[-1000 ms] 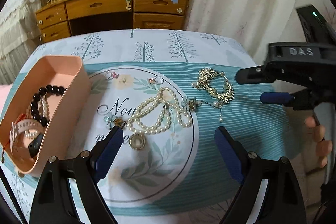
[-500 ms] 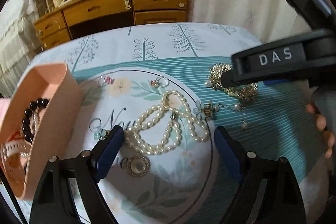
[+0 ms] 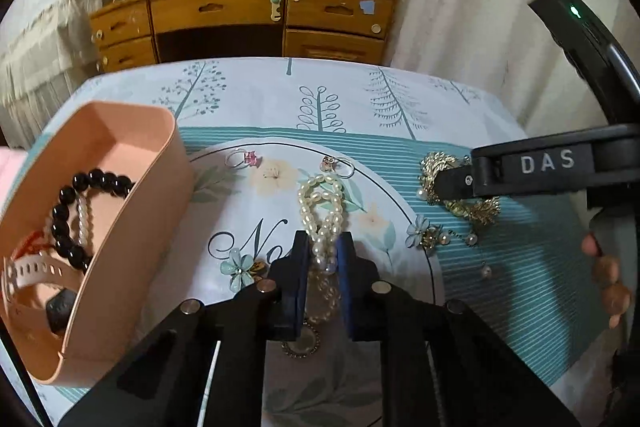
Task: Organize jewelry
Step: 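Grasp the pearl strand with the left tool while the right grasps the gold hair comb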
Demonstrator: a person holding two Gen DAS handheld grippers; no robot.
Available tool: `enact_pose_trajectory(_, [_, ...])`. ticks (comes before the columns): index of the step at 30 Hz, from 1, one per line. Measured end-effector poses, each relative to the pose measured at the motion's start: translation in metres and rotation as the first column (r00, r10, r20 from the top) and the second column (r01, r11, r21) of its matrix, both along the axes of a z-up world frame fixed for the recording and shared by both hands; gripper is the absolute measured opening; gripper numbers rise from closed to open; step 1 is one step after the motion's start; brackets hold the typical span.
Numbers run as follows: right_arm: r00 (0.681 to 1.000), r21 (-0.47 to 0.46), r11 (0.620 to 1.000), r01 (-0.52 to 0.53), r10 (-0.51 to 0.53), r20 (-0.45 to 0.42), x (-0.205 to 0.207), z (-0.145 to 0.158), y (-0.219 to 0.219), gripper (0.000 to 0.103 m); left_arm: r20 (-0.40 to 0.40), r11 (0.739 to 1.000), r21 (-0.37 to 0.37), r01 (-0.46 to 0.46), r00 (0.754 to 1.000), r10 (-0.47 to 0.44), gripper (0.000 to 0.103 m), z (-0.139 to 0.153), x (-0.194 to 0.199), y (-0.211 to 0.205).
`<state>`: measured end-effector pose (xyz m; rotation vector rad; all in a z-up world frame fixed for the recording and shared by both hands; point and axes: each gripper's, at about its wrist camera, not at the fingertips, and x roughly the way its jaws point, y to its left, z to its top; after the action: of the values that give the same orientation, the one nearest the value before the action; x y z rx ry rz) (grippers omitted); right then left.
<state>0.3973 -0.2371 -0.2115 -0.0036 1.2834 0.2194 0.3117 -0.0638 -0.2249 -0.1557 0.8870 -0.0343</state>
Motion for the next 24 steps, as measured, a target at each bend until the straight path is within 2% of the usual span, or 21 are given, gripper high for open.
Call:
enact_pose_trajectory(3, [1.0, 0.095, 0.995, -0.005, 0.007, -0.014, -0.003, 0.002, -0.001, 0.087, -0.005, 0.999, -0.038, -0.016, 1.0, 0.016, 0.012, -0.001, -0.001, 0.004])
enact_pose_trajectory(5, [1.0, 0.112, 0.994, -0.016, 0.018, -0.019, -0.002, 0.002, 0.002, 0.087, -0.007, 0.997, -0.068, -0.03, 1.0, 0.029, 0.011, -0.002, -0.002, 0.007])
enact_pose_trajectory(9, [0.999, 0.04, 0.999, -0.037, 0.037, -0.01, -0.001, 0.0, 0.013, 0.087, -0.015, 0.988, -0.142, -0.063, 0.998, 0.062, 0.008, -0.005, -0.003, 0.016])
enact_pose_trajectory(12, [0.996, -0.1, 0.991, -0.084, 0.085, 0.002, -0.003, -0.005, 0.032, 0.087, -0.018, 0.988, -0.139, -0.07, 0.997, 0.069, 0.008, -0.004, -0.006, 0.015])
enact_pose_trajectory(14, [0.994, -0.14, 0.984, -0.106, 0.11, 0.021, -0.007, -0.006, 0.037, 0.085, -0.022, 0.989, -0.138, -0.06, 0.998, 0.058, 0.008, -0.004, -0.007, 0.013])
enact_pose_trajectory(16, [0.994, -0.133, 0.987, -0.094, 0.101, 0.044, -0.011, -0.003, 0.034, 0.07, -0.021, 0.987, -0.155, -0.05, 0.999, 0.048, 0.007, -0.002, -0.01, 0.013])
enact_pose_trajectory(17, [0.995, -0.13, 0.988, -0.086, 0.092, 0.044, -0.012, -0.002, 0.031, 0.067, -0.016, 0.985, -0.165, -0.045, 0.999, 0.043, 0.007, -0.001, -0.012, 0.013])
enact_pose_trajectory(21, [0.996, -0.082, 0.993, -0.084, 0.086, 0.031, -0.012, 0.001, 0.022, 0.066, -0.01, 0.981, -0.19, -0.045, 0.999, 0.044, 0.007, 0.006, -0.017, 0.015])
enact_pose_trajectory(24, [0.999, -0.007, 0.999, -0.045, 0.045, 0.01, -0.016, 0.004, 0.009, 0.065, -0.006, 0.967, -0.249, -0.058, 0.998, 0.058, 0.007, 0.011, -0.021, 0.02])
